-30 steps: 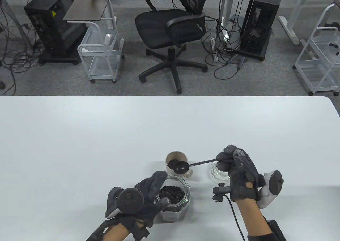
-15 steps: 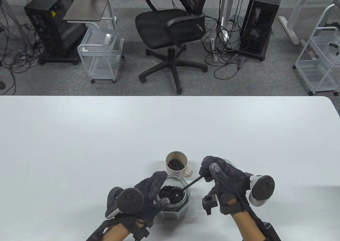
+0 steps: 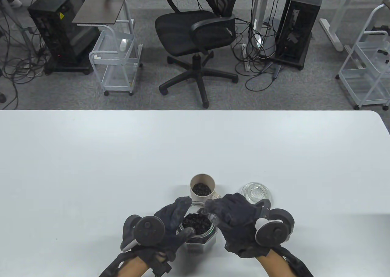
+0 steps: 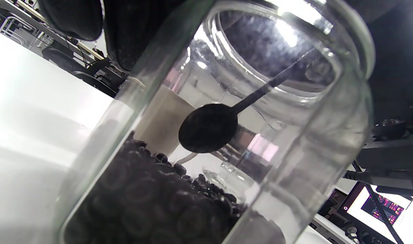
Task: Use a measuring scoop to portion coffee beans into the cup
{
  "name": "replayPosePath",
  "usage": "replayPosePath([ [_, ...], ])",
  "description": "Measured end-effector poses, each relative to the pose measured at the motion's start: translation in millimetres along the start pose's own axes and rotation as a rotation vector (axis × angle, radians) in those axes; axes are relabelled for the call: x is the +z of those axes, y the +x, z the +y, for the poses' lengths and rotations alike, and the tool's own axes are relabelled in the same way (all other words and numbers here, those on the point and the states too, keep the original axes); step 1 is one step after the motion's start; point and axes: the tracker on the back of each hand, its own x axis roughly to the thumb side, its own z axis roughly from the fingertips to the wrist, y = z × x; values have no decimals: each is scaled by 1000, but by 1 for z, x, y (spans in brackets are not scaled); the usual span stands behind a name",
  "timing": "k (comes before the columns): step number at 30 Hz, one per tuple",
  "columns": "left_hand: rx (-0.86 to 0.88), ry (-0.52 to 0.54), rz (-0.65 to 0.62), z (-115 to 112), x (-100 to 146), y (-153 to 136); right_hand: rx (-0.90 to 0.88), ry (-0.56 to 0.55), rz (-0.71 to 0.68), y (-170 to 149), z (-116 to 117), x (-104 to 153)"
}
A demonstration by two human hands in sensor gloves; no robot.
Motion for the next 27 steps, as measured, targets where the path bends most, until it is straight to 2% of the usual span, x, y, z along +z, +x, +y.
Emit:
replayPosePath([
  [10, 1, 0, 0, 0, 0, 0, 38, 118, 56, -9, 14, 1],
  [22, -2, 1, 0, 0, 0, 0, -161, 199, 281, -28, 19, 3],
  [27, -4, 3, 0, 0, 0, 0, -219, 175, 348, -32, 18, 3],
])
